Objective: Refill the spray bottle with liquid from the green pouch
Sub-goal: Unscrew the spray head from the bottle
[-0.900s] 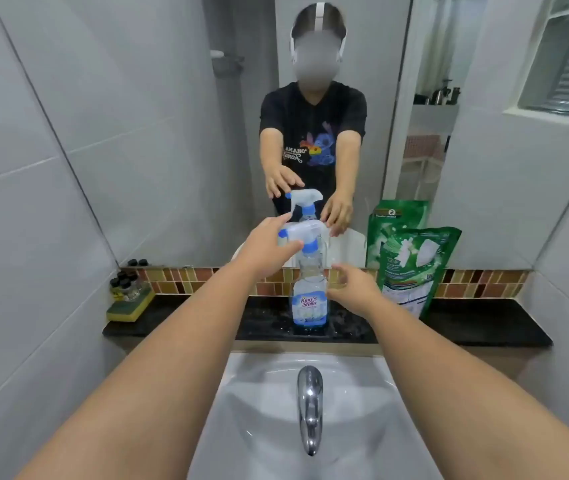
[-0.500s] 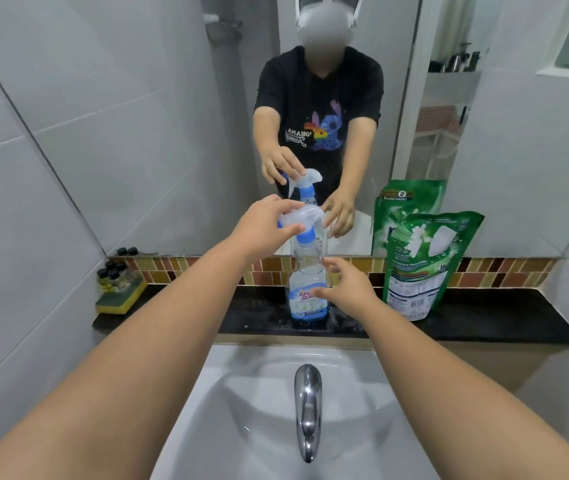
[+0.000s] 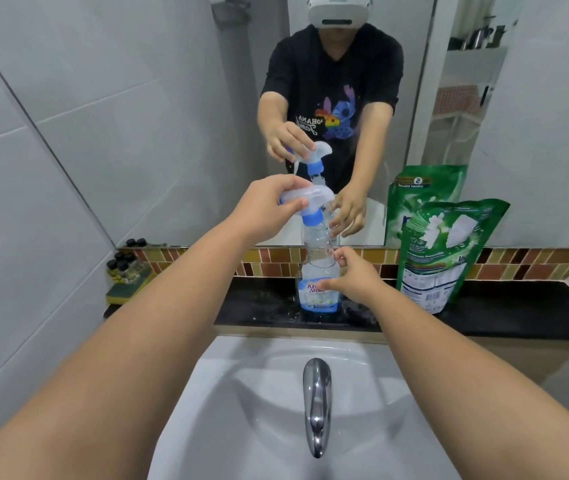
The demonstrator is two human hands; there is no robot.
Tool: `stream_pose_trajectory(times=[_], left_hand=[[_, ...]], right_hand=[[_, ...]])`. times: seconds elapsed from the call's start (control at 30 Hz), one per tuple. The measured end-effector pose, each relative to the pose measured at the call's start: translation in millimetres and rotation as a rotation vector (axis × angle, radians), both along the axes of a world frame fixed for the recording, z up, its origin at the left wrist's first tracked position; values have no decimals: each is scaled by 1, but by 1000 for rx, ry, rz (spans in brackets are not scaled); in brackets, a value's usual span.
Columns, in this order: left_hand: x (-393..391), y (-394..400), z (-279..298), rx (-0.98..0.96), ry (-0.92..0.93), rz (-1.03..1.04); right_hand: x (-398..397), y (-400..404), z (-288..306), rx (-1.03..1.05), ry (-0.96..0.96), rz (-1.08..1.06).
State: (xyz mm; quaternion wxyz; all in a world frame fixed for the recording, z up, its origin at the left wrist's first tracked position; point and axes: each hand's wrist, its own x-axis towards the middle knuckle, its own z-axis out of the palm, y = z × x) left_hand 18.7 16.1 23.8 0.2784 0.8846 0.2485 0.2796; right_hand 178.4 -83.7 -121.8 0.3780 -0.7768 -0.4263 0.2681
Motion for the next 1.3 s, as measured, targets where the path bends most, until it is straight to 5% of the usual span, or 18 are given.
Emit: stream_pose_trajectory(times=[0.7, 1.3], left_hand=[[-93, 32, 42, -1, -373, 198], [-159, 58, 11, -354, -621, 406]], right_hand=[[2, 1, 2, -27, 25, 10], [5, 4, -1, -75, -19, -7]])
